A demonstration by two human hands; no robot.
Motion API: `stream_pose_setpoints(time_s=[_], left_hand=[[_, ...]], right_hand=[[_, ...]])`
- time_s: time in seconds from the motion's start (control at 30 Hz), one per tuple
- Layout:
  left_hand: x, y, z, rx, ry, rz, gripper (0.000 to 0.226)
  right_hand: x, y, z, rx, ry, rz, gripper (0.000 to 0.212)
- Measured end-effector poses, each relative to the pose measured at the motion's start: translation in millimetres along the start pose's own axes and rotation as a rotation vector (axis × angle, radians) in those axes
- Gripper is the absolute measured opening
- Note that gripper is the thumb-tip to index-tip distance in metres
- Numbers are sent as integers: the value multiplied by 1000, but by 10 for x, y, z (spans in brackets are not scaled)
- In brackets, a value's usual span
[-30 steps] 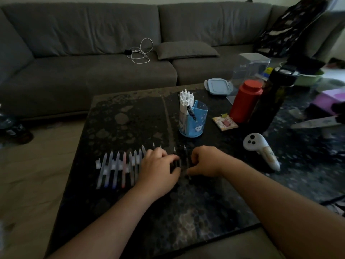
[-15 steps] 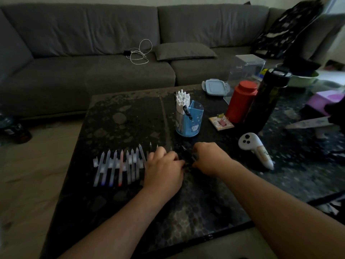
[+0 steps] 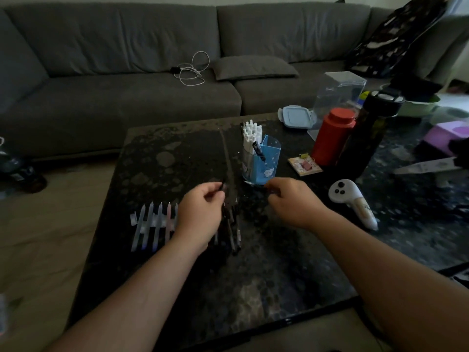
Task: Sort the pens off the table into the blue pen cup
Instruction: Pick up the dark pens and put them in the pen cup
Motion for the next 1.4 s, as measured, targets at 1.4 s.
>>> stream_pose_setpoints(time_s=[1.4], left_hand=[[20, -325, 4, -106, 37, 306, 14]], right_hand=[[674, -177, 406, -405, -406, -20, 20]])
Point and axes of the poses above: each hand's wrist, its own z-axis away from the middle knuckle, its own y-axis out of the palm, x = y × z, the point moved 7 cm from there along -z, towards the middle knuckle, and after that the axes turned 10 degrees about y, right-handed, at the moved point
